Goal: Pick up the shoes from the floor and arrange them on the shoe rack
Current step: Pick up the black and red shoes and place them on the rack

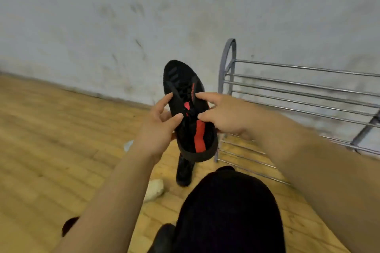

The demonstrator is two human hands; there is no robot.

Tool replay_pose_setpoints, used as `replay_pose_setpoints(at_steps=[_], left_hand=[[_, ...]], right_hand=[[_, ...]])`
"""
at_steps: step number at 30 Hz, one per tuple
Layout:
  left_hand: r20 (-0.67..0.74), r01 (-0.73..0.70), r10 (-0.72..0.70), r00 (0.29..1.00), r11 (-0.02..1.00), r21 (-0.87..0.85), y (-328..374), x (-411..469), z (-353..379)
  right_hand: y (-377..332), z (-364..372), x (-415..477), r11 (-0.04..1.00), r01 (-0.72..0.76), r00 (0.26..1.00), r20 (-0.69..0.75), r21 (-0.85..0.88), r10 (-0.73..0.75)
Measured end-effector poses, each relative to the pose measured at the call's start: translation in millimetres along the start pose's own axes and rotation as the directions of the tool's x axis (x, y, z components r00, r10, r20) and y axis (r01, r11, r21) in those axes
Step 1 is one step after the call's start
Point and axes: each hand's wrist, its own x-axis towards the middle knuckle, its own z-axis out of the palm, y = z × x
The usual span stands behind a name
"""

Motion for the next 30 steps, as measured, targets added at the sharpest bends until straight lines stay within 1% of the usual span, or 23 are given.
replay_pose_setpoints(at_steps=[2, 3, 4, 6, 7, 9, 10, 12, 13, 15, 18, 20, 21, 22, 24, 26, 28, 30], left_hand=[[-0.103, 0.059, -0.064, 0.993, 0.997, -0.048, -21, -13, -46], [-0.155, 0.089, -0.100, 0.983, 0.993, -0.073, -32, -21, -69], [-0.193, 0.111, -0.128, 0.973, 0.989, -0.099, -42, -29, -86], [-0.266, 0.160, -0.185, 0.946, 0.980, -0.116, -63, -45, -116], [-0.300, 0.196, -0.218, 0.929, 0.975, -0.103, -75, -54, -128], [-0.328, 0.272, -0.281, 0.902, 0.959, -0.074, -101, -74, -147], [-0.315, 0.318, -0.322, 0.893, 0.946, -0.064, -115, -83, -152], [-0.263, 0.410, -0.411, 0.873, 0.910, -0.060, -143, -99, -158], [-0.256, 0.451, -0.454, 0.854, 0.890, -0.072, -157, -106, -160], [-0.248, 0.490, -0.504, 0.827, 0.863, -0.120, -180, -115, -162], [-0.220, 0.485, -0.517, 0.827, 0.854, -0.187, -204, -116, -165], [-0.265, 0.485, -0.518, 0.813, 0.855, -0.185, -221, -116, -166], [-0.321, 0.498, -0.521, 0.791, 0.853, -0.157, -233, -118, -167], [-0.392, 0.523, -0.526, 0.754, 0.843, -0.125, -245, -121, -167], [-0.500, 0.590, -0.526, 0.688, 0.807, -0.038, -272, -131, -167], [-0.486, 0.663, -0.560, 0.671, 0.746, 0.056, -298, -142, -166], [-0.424, 0.730, -0.629, 0.652, 0.672, 0.124, -320, -148, -165], [-0.361, 0.769, -0.685, 0.633, 0.610, 0.192, -340, -151, -165]], right_hand=[[-25, 43, 17, 0.999, -0.020, 0.990, 0.140, -0.030, 0.024], [-35, 66, 26, 0.997, 0.003, 0.979, 0.204, -0.080, 0.014], [-41, 86, 35, 0.989, 0.044, 0.969, 0.248, -0.139, -0.009], [-41, 126, 48, 0.960, 0.123, 0.958, 0.281, -0.252, -0.049], [-33, 148, 50, 0.958, 0.122, 0.945, 0.325, -0.258, -0.033], [-6, 190, 49, 0.981, 0.032, 0.917, 0.396, -0.193, 0.048], [11, 209, 47, 0.986, -0.025, 0.898, 0.429, -0.162, 0.093], [35, 235, 48, 0.974, -0.068, 0.859, 0.483, -0.216, 0.167], [42, 243, 51, 0.969, -0.072, 0.848, 0.497, -0.234, 0.183], [47, 250, 56, 0.960, -0.132, 0.830, 0.502, -0.245, 0.243], [53, 256, 60, 0.935, -0.138, 0.815, 0.499, -0.327, 0.295], [59, 263, 66, 0.913, -0.121, 0.811, 0.492, -0.388, 0.317], [61, 266, 69, 0.899, -0.089, 0.817, 0.484, -0.430, 0.312], [63, 268, 71, 0.879, -0.059, 0.821, 0.477, -0.472, 0.312], [70, 272, 76, 0.807, 0.019, 0.809, 0.484, -0.590, 0.334], [76, 272, 79, 0.713, 0.056, 0.792, 0.466, -0.699, 0.394], [84, 269, 83, 0.652, 0.068, 0.789, 0.440, -0.755, 0.428], [93, 267, 89, 0.609, 0.111, 0.774, 0.452, -0.785, 0.442]])
